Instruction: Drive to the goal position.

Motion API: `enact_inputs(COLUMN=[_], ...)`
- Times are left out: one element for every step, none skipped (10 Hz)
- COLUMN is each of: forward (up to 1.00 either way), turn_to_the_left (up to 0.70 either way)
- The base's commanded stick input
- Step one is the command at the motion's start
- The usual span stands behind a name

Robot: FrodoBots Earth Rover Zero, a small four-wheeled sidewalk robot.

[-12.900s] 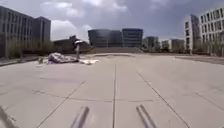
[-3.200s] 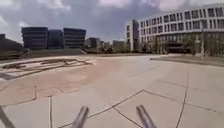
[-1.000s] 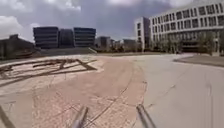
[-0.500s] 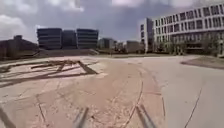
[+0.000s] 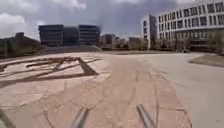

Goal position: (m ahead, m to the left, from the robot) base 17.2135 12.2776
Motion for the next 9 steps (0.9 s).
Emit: enact_inputs(forward=[1.0,1.0,1.0,1.0,1.0,1.0,1.0,1.0,1.0], turn_to_the_left=[0.04,0.04,0.04,0.04,0.04,0.04,0.04,0.04,0.04])
